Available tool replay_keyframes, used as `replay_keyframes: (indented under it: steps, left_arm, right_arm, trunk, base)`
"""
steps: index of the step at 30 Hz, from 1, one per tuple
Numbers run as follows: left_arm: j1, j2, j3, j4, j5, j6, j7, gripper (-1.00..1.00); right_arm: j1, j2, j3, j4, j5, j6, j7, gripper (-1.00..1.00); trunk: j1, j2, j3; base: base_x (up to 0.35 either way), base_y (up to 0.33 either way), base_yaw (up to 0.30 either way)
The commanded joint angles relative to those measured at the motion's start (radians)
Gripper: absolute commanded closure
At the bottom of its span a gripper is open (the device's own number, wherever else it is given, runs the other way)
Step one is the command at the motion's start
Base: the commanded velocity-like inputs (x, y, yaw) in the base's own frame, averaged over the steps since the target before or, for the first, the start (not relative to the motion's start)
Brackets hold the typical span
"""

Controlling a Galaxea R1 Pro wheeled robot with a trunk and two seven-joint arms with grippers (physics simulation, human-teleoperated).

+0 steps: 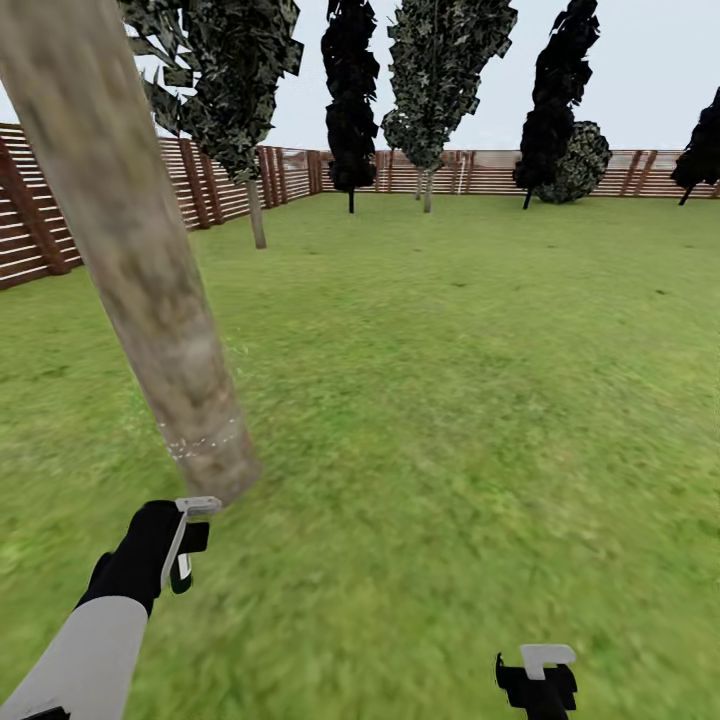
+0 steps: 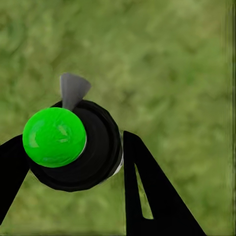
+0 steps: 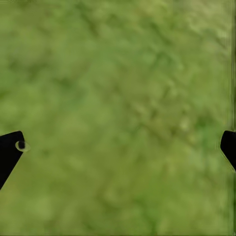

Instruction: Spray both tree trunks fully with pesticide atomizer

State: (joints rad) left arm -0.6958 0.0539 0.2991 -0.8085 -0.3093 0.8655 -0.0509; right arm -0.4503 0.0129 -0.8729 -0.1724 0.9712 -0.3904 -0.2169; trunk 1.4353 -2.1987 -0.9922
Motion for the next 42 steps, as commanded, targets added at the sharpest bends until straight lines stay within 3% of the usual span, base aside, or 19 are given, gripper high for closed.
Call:
replay_keyframes:
  steps: [1,11,17,20,26,31,34,38,39,40,42]
  left_arm:
    - [-0.001,-0.001,0.002,-0.001,-0.006,0.004,-0.006,1.00]
    - [-0.001,0.000,0.003,-0.003,-0.004,0.004,-0.006,1.00]
    - [-0.001,0.002,0.004,-0.003,-0.006,0.004,-0.005,1.00]
    - [-0.001,0.018,0.005,-0.003,-0.006,0.004,-0.004,1.00]
    - [-0.001,0.017,0.005,-0.005,-0.002,-0.006,-0.005,1.00]
    - [-0.014,-0.001,0.004,-0.003,0.049,-0.069,-0.008,1.00]
    - [-0.071,-0.005,-0.001,0.000,0.069,-0.067,-0.010,1.00]
    - [-0.135,0.018,-0.001,-0.001,0.063,-0.020,-0.009,1.00]
    - [-0.147,0.069,0.001,-0.001,0.062,0.013,-0.012,1.00]
    - [-0.148,0.086,0.000,-0.001,0.063,0.017,-0.013,1.00]
    - [-0.147,0.087,-0.005,0.000,0.063,0.019,-0.014,1.00]
  right_arm:
    - [-0.001,0.000,-0.007,0.001,0.011,-0.002,-0.004,-1.00]
    - [-0.001,0.001,-0.006,0.001,0.011,-0.002,-0.004,-1.00]
    - [-0.001,0.001,-0.006,0.001,0.011,-0.002,-0.004,-1.00]
    - [-0.001,0.001,-0.006,0.001,0.011,-0.002,-0.004,-1.00]
    - [-0.001,0.001,-0.006,0.001,0.011,-0.002,-0.004,-1.00]
    - [-0.001,0.000,-0.007,0.001,0.011,-0.002,-0.004,-1.00]
    - [-0.001,0.001,-0.006,0.000,0.011,-0.002,-0.004,-1.00]
    - [-0.001,0.000,-0.007,0.000,0.011,-0.002,-0.004,-1.00]
    - [-0.001,-0.001,-0.007,-0.001,0.011,-0.002,-0.004,-1.00]
    - [-0.001,-0.001,-0.007,-0.001,0.011,-0.002,-0.004,-1.00]
    - [-0.001,-0.001,-0.007,-0.001,0.011,-0.002,-0.004,-1.00]
  trunk:
    - [0.000,0.000,-0.001]
    - [0.000,0.000,-0.001]
    - [0.000,0.000,-0.001]
    - [0.000,0.000,-0.001]
    - [0.000,0.000,-0.001]
    - [0.000,0.000,-0.001]
    - [0.000,0.000,-0.001]
    - [0.000,0.000,-0.001]
    - [0.000,0.000,-0.001]
    - [0.000,0.000,-0.001]
    - [0.000,0.000,-0.001]
  base:
    - [0.094,-0.270,0.002]
    - [0.215,-0.199,0.018]
    - [0.240,-0.175,0.245]
    - [0.240,-0.175,0.275]
    - [0.215,-0.138,0.275]
    - [0.018,-0.010,0.275]
    - [0.001,0.000,0.189]
    - [0.000,0.000,0.018]
    - [0.000,0.000,0.000]
    - [0.000,0.000,0.000]
    - [0.000,0.000,0.000]
